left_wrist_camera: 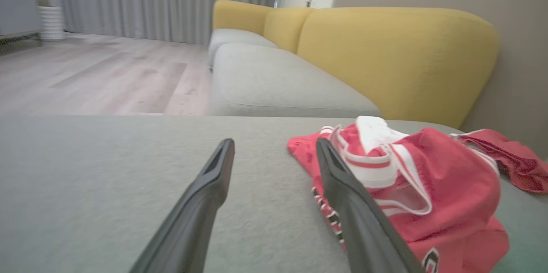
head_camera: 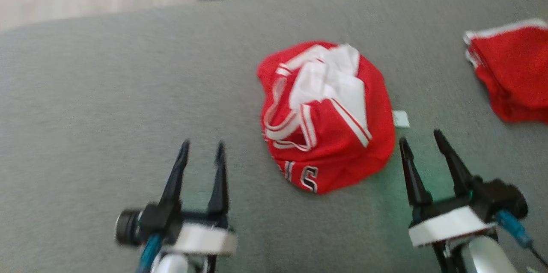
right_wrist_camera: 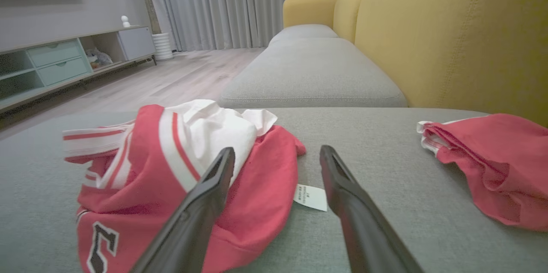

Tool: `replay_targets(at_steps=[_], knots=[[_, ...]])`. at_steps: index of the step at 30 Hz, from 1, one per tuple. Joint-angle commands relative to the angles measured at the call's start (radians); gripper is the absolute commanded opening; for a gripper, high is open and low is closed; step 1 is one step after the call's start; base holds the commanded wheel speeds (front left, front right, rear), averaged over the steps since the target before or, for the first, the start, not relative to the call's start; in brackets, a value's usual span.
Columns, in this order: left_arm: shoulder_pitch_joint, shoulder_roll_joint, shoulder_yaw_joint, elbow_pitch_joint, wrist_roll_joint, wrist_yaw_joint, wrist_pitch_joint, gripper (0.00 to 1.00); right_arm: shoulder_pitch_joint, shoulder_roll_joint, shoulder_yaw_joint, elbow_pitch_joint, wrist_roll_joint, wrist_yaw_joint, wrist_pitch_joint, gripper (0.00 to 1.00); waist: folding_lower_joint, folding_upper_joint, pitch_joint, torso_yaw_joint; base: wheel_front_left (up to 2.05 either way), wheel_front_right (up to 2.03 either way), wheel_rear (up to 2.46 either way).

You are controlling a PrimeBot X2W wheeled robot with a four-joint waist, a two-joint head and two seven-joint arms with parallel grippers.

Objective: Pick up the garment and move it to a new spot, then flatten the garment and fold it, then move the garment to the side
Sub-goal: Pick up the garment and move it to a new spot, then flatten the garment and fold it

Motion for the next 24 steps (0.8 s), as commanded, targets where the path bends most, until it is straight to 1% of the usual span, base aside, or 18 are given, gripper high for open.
replay_targets(at_steps=[1,7,13,24], knots=[[0.022,-0.001,0.053,-0.056,0.019,0.005,-0.009,1.0,0.011,-0.003,0.014,-0.018,0.004,-0.001,0.0,1.0,0.0001,0.0,-0.107,0.097,0.0,0.0,0.0],[0.162,-0.002,0.151,-0.154,0.048,-0.017,-0.009,1.0,0.061,0.016,0.003,0.0,0.0,-0.001,0.0,1.0,0.0001,0.0,-0.168,0.144,0.0,0.0,0.0],[0.221,-0.002,0.169,-0.179,0.1,-0.031,-0.009,1.0,0.096,0.028,-0.012,-0.003,0.0,-0.001,0.0,1.0,0.0001,0.0,-0.185,0.151,0.0,0.0,0.0],[0.249,-0.002,0.16,-0.172,0.108,-0.035,-0.009,1.0,0.121,0.044,-0.012,-0.001,-0.002,-0.001,0.0,1.0,0.0001,0.0,-0.193,0.135,0.0,0.0,0.0]])
